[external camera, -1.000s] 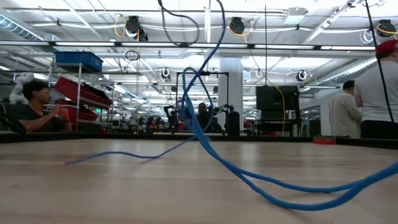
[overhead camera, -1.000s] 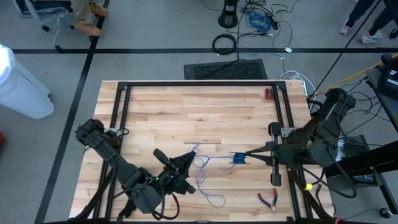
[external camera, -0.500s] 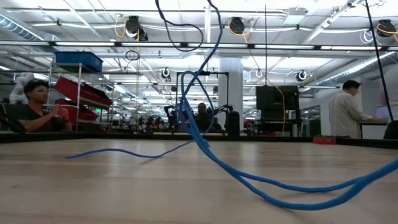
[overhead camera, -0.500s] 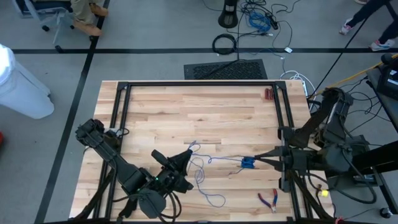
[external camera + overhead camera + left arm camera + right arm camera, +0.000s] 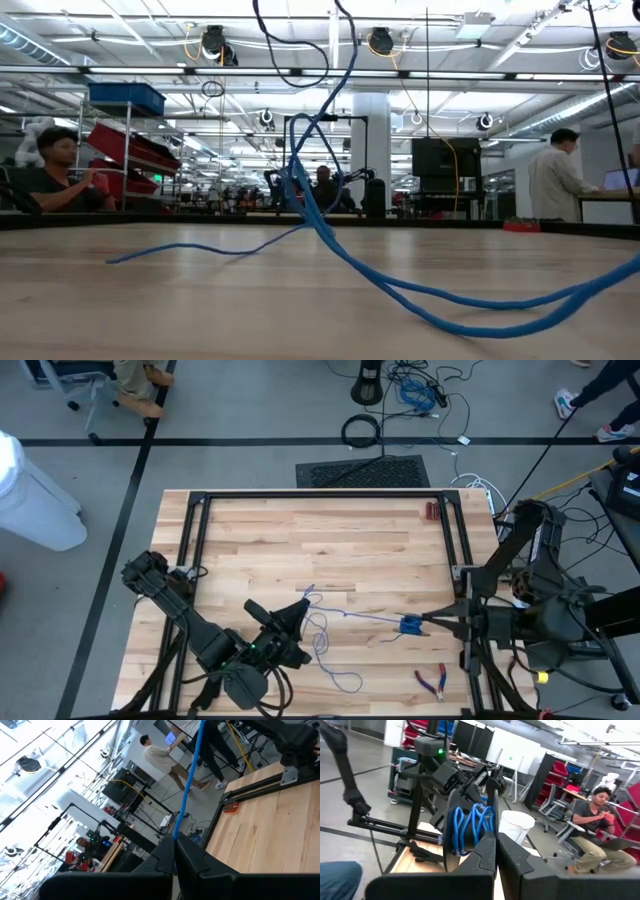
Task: Coil cords
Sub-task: Coil the blue wire onto the black spool
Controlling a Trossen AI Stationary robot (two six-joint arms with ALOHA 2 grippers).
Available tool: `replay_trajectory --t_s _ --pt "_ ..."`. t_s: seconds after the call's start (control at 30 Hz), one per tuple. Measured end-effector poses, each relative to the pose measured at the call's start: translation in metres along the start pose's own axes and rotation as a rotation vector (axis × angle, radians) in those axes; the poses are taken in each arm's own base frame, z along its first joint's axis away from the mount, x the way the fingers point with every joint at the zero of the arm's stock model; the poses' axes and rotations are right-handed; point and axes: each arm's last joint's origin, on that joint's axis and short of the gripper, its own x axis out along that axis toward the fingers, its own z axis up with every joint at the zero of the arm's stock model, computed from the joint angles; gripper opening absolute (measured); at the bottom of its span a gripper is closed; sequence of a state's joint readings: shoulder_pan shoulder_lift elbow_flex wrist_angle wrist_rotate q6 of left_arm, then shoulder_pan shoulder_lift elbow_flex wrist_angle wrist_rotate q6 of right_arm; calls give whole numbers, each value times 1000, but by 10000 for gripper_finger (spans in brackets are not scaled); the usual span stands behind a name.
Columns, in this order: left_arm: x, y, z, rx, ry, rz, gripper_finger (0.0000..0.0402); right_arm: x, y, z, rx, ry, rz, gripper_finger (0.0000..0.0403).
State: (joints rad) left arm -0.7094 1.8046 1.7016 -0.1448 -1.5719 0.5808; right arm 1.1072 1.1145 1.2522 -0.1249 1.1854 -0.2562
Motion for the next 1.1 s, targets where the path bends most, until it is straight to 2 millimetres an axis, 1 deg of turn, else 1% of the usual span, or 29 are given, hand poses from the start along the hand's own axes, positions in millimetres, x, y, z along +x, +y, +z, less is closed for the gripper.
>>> replay_trajectory --t_s 0.3,0.4,0.47,0.57,0.7,0.8,0.9,1.1 --pt "0 0 0 -12 -1 -2 11 -9 3 5 1 -22 18 0" --pt "5 0 0 -52 -4 -12 11 -9 3 5 2 -22 17 0" --pt "10 -1 1 -84 -25 -54 11 -8 2 5 3 -21 12 0" --pt "18 -3 2 -134 -56 -123 11 -3 0 4 6 -17 -11 0" --pt "31 -4 1 -206 -62 -161 11 5 -2 3 0 -6 -49 0" --pt "41 -4 1 -258 -69 -200 11 14 -1 3 0 -11 -80 0" --pt "52 -6 2 -318 -98 -296 11 25 0 5 -15 -20 -123 0" --pt "75 -14 -1 -416 -109 -420 11 45 -2 7 -52 -46 -188 0"
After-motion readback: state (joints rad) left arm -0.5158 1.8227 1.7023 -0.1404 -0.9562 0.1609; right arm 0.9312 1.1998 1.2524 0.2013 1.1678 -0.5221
